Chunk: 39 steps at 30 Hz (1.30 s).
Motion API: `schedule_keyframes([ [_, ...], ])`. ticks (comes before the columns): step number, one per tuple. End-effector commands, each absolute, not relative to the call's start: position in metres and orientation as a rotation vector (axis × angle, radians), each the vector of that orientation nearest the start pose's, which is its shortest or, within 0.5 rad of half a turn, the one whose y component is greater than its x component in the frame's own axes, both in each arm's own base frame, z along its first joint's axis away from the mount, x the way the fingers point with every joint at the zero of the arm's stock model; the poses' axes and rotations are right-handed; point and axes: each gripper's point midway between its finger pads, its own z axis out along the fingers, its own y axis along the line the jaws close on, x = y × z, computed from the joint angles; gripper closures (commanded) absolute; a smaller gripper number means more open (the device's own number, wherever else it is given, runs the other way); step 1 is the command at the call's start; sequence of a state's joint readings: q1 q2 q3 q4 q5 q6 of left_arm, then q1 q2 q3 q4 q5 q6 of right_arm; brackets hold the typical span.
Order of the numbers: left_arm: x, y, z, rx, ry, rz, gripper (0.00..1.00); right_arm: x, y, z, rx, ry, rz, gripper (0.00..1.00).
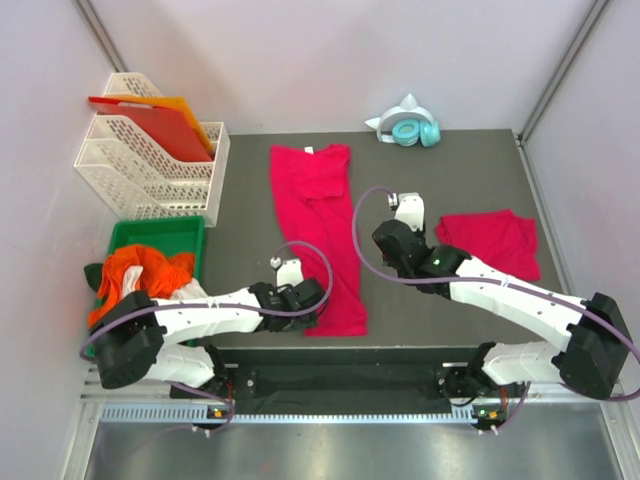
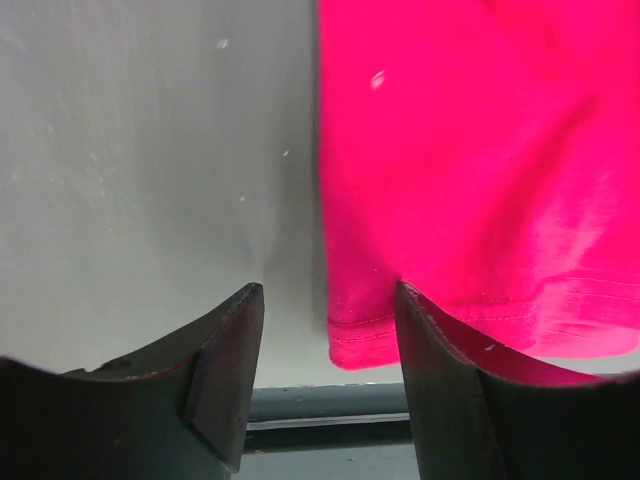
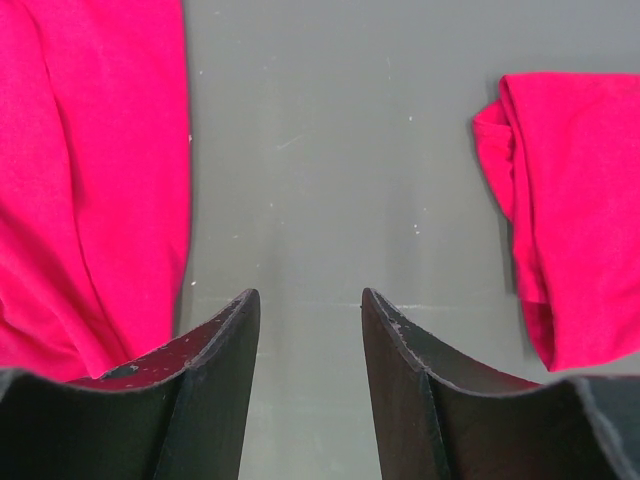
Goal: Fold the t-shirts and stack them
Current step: Grab the bottom of the folded rectangular tshirt with both arms
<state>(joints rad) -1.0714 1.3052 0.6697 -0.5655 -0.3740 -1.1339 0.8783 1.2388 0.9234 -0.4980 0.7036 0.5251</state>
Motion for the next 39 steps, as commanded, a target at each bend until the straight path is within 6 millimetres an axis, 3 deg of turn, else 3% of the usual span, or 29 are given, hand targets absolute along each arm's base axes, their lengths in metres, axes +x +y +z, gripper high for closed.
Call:
schedule_keyframes([
  [1, 0.139, -0.215, 0.015, -0.198, 2.684, -0.235, 0.43, 0.278, 0.181, 0.165, -0.033, 2.141, -0.013, 0.54],
  [6, 0.135, -0.219, 0.006, -0.184, 2.709, -0.254, 0.51, 0.277, 0.181, 0.159, -0.037, 2.153, -0.023, 0.54],
  [9, 0.134, -0.22, 0.004, -0.183, 2.72, -0.248, 0.75, 0.276, 0.184, 0.155, -0.047, 2.168, -0.02, 0.55],
  [10, 0.133, -0.219, 0.005, -0.184, 2.723, -0.244, 0.92, 0.276, 0.188, 0.156, -0.054, 2.173, 0.002, 0.55],
  [11, 0.133, -0.218, 0.006, -0.191, 2.721, -0.242, 0.99, 0.276, 0.191, 0.155, -0.075, 2.178, 0.009, 0.55],
  [16, 0.127, -0.208, 0.01, -0.198, 2.72, -0.209, 1.0, 0.28, 0.223, 0.155, -0.143, 2.192, 0.154, 0.54],
  [19, 0.125, -0.2, 0.01, -0.195, 2.724, -0.174, 1.0, 0.282, 0.243, 0.144, -0.192, 2.226, 0.216, 0.52],
  [24, 0.123, -0.195, 0.012, -0.193, 2.733, -0.147, 1.0, 0.28, 0.267, 0.107, -0.254, 2.328, 0.268, 0.49],
  [27, 0.121, -0.191, 0.013, -0.202, 2.735, -0.134, 1.0, 0.271, 0.278, 0.091, -0.273, 2.37, 0.345, 0.49],
  [31, 0.12, -0.185, 0.017, -0.209, 2.726, -0.125, 1.0, 0.265, 0.278, 0.076, -0.273, 2.39, 0.364, 0.49],
  [39, 0.12, -0.184, 0.016, -0.195, 2.732, -0.114, 1.0, 0.274, 0.292, 0.057, -0.276, 2.413, 0.367, 0.49],
])
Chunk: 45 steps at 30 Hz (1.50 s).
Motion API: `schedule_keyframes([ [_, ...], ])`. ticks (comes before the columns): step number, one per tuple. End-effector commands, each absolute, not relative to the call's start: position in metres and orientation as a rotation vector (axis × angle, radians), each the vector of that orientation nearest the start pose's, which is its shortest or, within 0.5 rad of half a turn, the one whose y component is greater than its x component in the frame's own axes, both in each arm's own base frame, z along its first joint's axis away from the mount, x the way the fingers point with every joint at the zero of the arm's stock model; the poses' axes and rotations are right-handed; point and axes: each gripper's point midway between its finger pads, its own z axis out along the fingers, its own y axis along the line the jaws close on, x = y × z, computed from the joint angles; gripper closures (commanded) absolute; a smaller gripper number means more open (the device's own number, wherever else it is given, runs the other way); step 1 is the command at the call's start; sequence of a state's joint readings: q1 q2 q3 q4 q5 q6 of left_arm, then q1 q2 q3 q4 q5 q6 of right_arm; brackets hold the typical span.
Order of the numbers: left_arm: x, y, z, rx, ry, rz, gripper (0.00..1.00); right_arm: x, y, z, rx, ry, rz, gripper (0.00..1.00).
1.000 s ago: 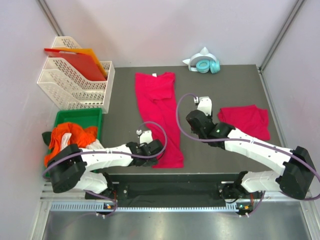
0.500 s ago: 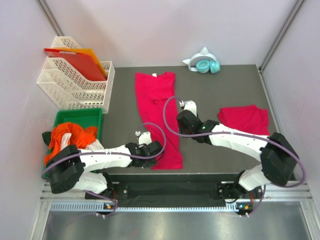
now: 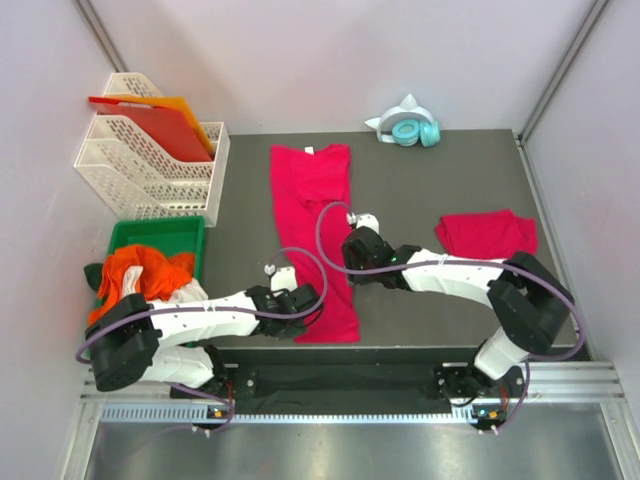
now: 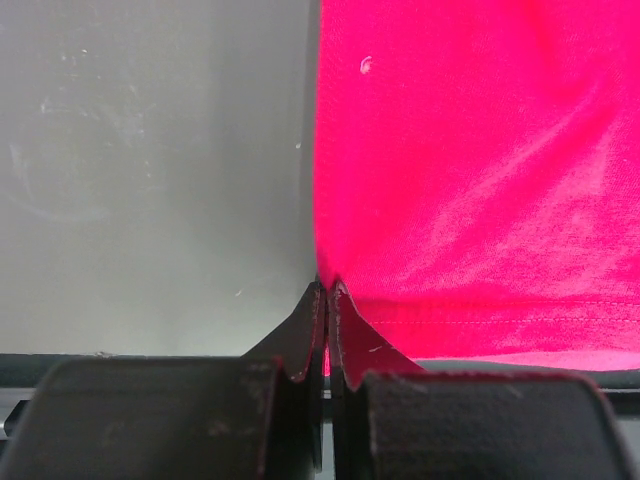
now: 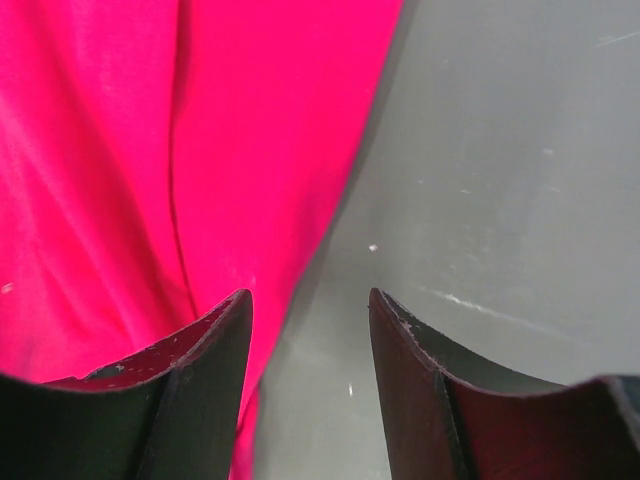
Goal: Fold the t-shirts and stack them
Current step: Grab the bottom of the folded rectangular tshirt with both arms
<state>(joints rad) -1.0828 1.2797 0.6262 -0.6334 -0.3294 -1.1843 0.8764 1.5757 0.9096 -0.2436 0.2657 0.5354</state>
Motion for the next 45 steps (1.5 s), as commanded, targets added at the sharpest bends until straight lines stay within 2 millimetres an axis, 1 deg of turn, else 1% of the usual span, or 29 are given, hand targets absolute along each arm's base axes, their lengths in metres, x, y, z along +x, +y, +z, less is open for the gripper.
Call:
schedule_keyframes([
  [1, 0.12, -0.185, 0.016, -0.192, 2.733, -0.114, 1.0, 0.274, 0.293, 0.053, -0.283, 2.42, 0.363, 0.49],
  [2, 0.119, -0.185, 0.016, -0.19, 2.735, -0.118, 1.0, 0.274, 0.294, 0.045, -0.286, 2.437, 0.354, 0.49],
  [4, 0.119, -0.186, 0.015, -0.186, 2.736, -0.117, 1.0, 0.276, 0.299, 0.042, -0.289, 2.443, 0.36, 0.5],
  [5, 0.119, -0.186, 0.015, -0.183, 2.738, -0.115, 1.0, 0.276, 0.298, 0.035, -0.292, 2.461, 0.342, 0.5],
  [7, 0.119, -0.186, 0.015, -0.182, 2.737, -0.117, 1.0, 0.278, 0.299, 0.031, -0.295, 2.467, 0.328, 0.52],
  [8, 0.119, -0.185, 0.015, -0.181, 2.739, -0.116, 1.0, 0.279, 0.297, 0.026, -0.29, 2.48, 0.312, 0.55],
  [10, 0.119, -0.185, 0.015, -0.182, 2.736, -0.116, 1.0, 0.28, 0.294, 0.023, -0.291, 2.493, 0.291, 0.61],
  [11, 0.119, -0.184, 0.016, -0.182, 2.735, -0.115, 1.0, 0.279, 0.292, 0.018, -0.29, 2.508, 0.275, 0.69],
  [13, 0.12, -0.184, 0.017, -0.185, 2.73, -0.114, 1.0, 0.279, 0.288, 0.013, -0.291, 2.527, 0.24, 0.78],
  [14, 0.119, -0.182, 0.017, -0.182, 2.73, -0.105, 1.0, 0.278, 0.285, 0.008, -0.291, 2.537, 0.222, 0.88],
  [15, 0.12, -0.182, 0.018, -0.187, 2.726, -0.105, 1.0, 0.277, 0.281, 0.005, -0.292, 2.548, 0.203, 0.93],
  [17, 0.12, -0.18, 0.019, -0.19, 2.724, -0.098, 1.0, 0.276, 0.272, -0.002, -0.276, 2.572, 0.153, 1.0],
  [20, 0.121, -0.174, 0.021, -0.205, 2.713, -0.063, 1.0, 0.278, 0.256, -0.007, -0.234, 2.585, 0.075, 1.0],
  [24, 0.121, -0.163, 0.021, -0.221, 2.702, 0.008, 1.0, 0.288, 0.235, -0.005, -0.156, 2.591, 0.016, 1.0],
  [26, 0.121, -0.162, 0.021, -0.226, 2.7, 0.018, 1.0, 0.296, 0.224, -0.005, -0.114, 2.599, -0.007, 1.0],
  [27, 0.121, -0.161, 0.021, -0.222, 2.702, 0.027, 1.0, 0.3, 0.222, -0.003, -0.105, 2.598, -0.012, 1.0],
  [29, 0.121, -0.161, 0.021, -0.221, 2.705, 0.033, 1.0, 0.306, 0.213, -0.004, -0.082, 2.608, -0.041, 1.0],
  [30, 0.121, -0.161, 0.021, -0.223, 2.705, 0.036, 1.0, 0.311, 0.211, -0.001, -0.072, 2.602, -0.049, 1.0],
  [33, 0.119, -0.159, 0.019, -0.219, 2.712, 0.04, 1.0, 0.316, 0.208, -0.002, -0.066, 2.609, -0.061, 1.0],
  [35, 0.119, -0.159, 0.018, -0.214, 2.714, 0.035, 1.0, 0.318, 0.211, -0.002, -0.078, 2.606, -0.049, 1.0],
  [37, 0.119, -0.161, 0.019, -0.196, 2.713, 0.031, 1.0, 0.319, 0.22, 0.002, -0.091, 2.595, 0.013, 1.0],
  [38, 0.121, -0.164, 0.02, -0.189, 2.709, 0.02, 1.0, 0.317, 0.221, 0.002, -0.098, 2.594, 0.033, 0.98],
  [39, 0.122, -0.166, 0.02, -0.18, 2.709, 0.014, 1.0, 0.316, 0.226, 0.007, -0.116, 2.584, 0.073, 0.93],
  [40, 0.125, -0.171, 0.024, -0.164, 2.7, -0.007, 1.0, 0.319, 0.232, 0.019, -0.113, 2.542, 0.111, 0.87],
  [41, 0.128, -0.176, 0.028, -0.159, 2.688, -0.04, 0.97, 0.317, 0.231, 0.025, -0.115, 2.521, 0.112, 0.73],
  [42, 0.132, -0.181, 0.033, -0.153, 2.67, -0.068, 0.94, 0.316, 0.235, 0.032, -0.127, 2.497, 0.124, 0.64],
  [43, 0.136, -0.185, 0.039, -0.147, 2.65, -0.097, 0.86, 0.317, 0.236, 0.049, -0.121, 2.46, 0.148, 0.56],
  [44, 0.14, -0.188, 0.047, -0.156, 2.619, -0.137, 0.79, 0.315, 0.236, 0.055, -0.123, 2.45, 0.156, 0.45],
  [45, 0.144, -0.193, 0.052, -0.16, 2.592, -0.176, 0.71, 0.31, 0.24, 0.061, -0.143, 2.441, 0.17, 0.42],
])
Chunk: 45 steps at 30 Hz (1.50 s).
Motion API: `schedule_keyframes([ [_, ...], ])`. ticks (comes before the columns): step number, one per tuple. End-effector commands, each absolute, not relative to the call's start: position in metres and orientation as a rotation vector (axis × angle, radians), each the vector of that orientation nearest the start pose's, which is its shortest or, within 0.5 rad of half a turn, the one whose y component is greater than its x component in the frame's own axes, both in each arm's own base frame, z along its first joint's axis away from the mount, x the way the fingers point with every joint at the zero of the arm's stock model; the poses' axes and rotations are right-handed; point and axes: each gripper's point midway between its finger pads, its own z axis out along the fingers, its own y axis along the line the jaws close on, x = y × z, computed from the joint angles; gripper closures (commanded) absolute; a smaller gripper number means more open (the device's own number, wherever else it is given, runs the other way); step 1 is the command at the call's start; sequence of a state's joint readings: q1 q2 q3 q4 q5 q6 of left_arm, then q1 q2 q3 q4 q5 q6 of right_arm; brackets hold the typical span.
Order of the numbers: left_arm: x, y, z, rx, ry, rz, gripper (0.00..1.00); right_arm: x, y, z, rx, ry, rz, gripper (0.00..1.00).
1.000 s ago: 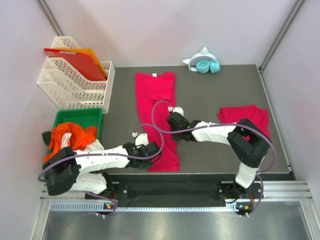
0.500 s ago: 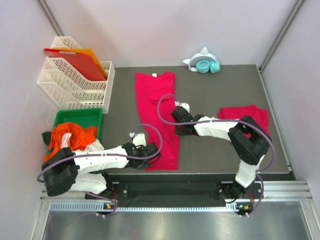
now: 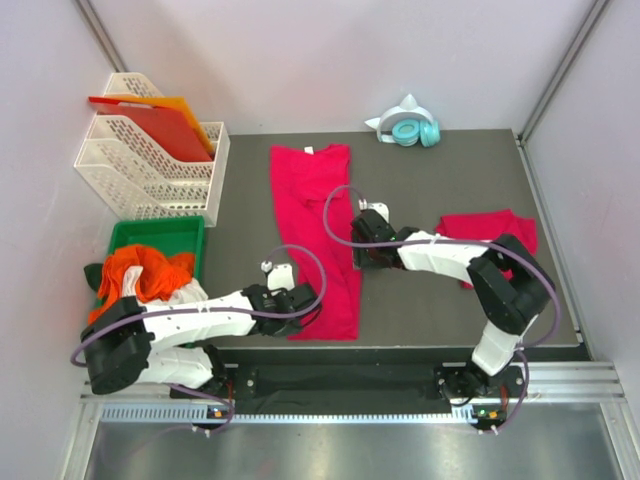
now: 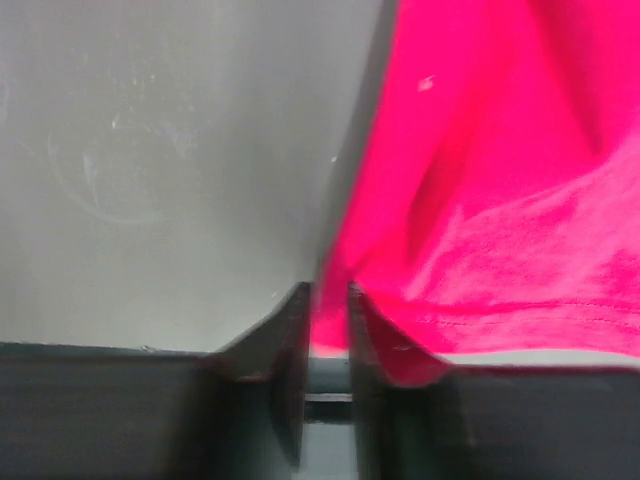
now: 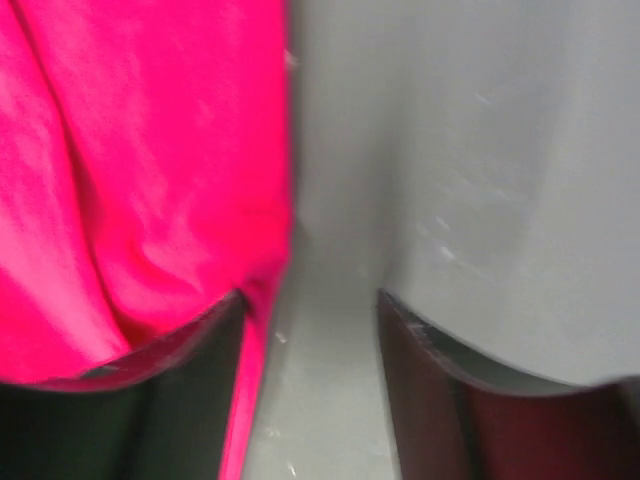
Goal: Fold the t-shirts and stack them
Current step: Grab the bottom of the folded rectangular tshirt with both arms
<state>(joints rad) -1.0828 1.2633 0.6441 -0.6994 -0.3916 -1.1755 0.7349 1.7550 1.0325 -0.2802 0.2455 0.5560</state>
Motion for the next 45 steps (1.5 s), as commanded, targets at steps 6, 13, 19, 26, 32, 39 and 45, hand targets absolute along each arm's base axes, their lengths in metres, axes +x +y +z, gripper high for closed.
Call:
schedule_keyframes([
  [6, 0.162, -0.201, 0.061, -0.132, 2.496, -0.209, 0.52, 0.265, 0.257, 0.076, -0.251, 2.44, 0.261, 0.37],
  [13, 0.156, -0.212, 0.038, -0.132, 2.582, -0.175, 0.55, 0.205, 0.276, 0.07, -0.374, 2.451, 0.358, 0.39],
  [19, 0.154, -0.212, 0.033, -0.155, 2.588, -0.192, 0.55, 0.18, 0.275, 0.064, -0.387, 2.472, 0.393, 0.39],
  [26, 0.151, -0.207, 0.029, -0.162, 2.602, -0.169, 0.57, 0.161, 0.279, 0.058, -0.41, 2.496, 0.428, 0.4],
  [32, 0.147, -0.204, 0.025, -0.181, 2.617, -0.171, 0.58, 0.138, 0.291, 0.06, -0.447, 2.494, 0.478, 0.4],
  [39, 0.143, -0.2, 0.021, -0.188, 2.631, -0.161, 0.6, 0.122, 0.288, 0.038, -0.445, 2.555, 0.456, 0.43],
  [45, 0.14, -0.198, 0.02, -0.199, 2.634, -0.167, 0.61, 0.112, 0.274, 0.017, -0.405, 2.604, 0.431, 0.44],
])
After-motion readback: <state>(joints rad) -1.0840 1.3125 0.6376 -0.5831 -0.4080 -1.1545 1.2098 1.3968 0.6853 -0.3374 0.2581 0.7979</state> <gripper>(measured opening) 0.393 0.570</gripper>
